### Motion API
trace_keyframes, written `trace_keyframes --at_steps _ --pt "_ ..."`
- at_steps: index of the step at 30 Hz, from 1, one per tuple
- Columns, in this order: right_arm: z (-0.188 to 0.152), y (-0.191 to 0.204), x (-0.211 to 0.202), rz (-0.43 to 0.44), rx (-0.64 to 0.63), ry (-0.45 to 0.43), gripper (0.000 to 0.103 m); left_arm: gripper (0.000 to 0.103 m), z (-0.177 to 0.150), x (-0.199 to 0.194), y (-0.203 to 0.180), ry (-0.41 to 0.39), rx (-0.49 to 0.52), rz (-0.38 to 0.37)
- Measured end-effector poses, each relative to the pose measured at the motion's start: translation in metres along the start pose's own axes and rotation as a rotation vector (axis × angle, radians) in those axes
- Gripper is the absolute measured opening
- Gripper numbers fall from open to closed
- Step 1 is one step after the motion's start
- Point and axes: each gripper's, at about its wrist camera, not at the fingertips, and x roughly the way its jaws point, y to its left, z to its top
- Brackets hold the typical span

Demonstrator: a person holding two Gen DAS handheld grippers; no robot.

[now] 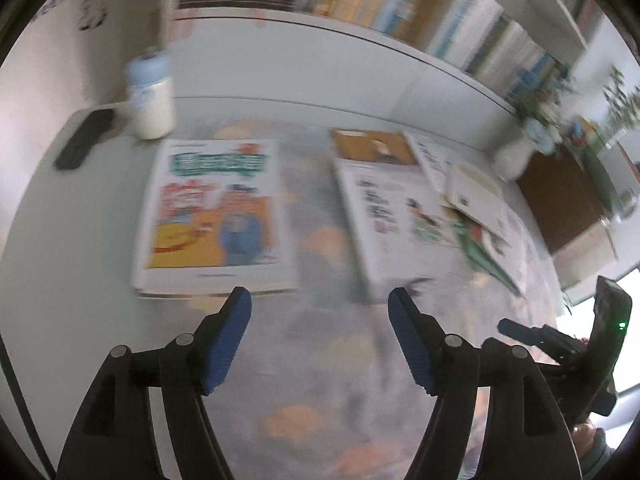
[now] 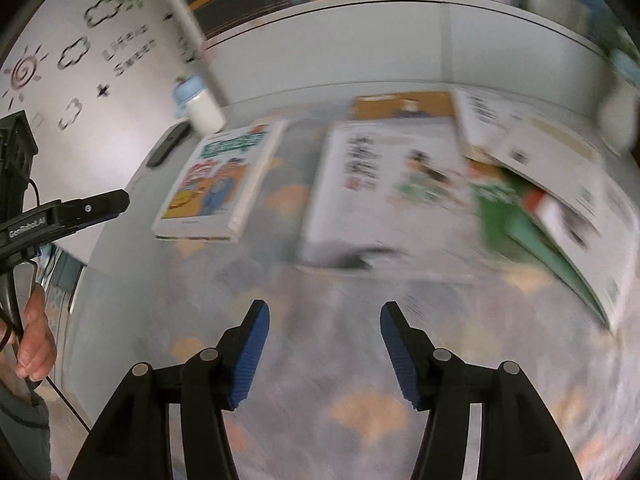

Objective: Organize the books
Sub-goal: 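Move the left tool back to the pile toward the white workbook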

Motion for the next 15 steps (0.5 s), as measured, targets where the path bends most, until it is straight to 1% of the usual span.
trace_keyframes --at_steps 2,3,4,7,11,13,15 --pt "-0.01 -0.021 -0.013 -0.005 0.037 -0.005 0.056 0.069 -0.002 -0.002 -0.023 -0.001 -0.009 -0.046" --pt "-0.015 -0.033 -0.02 -0.005 0.052 -0.007 0.056 0.069 -0.002 -0.004 -0.033 -0.007 -0.013 -0.055" --pt "-0.019 -0.043 -0.026 -0.005 0.06 -0.011 0.056 0.069 -0.003 -0.007 -0.042 -0.015 -0.015 -0.052" --pt "-0.026 -0.072 -0.046 0.005 0.057 -0.033 0.056 0.069 -0.007 -0.014 -0.074 -0.042 -0.025 -0.002" --pt "-0.027 -0.113 -0.074 0.015 0.037 -0.06 0.056 0.069 -0.014 -0.021 -0.117 -0.059 -0.038 0.024" --pt "-0.028 -0.136 -0.087 0.014 0.038 -0.072 0.058 0.069 -0.017 -0.022 -0.139 -0.064 -0.033 0.037" --pt "-0.029 -0.163 -0.098 0.015 0.056 -0.083 0.068 0.069 -0.018 -0.018 -0.162 -0.069 -0.031 0.032"
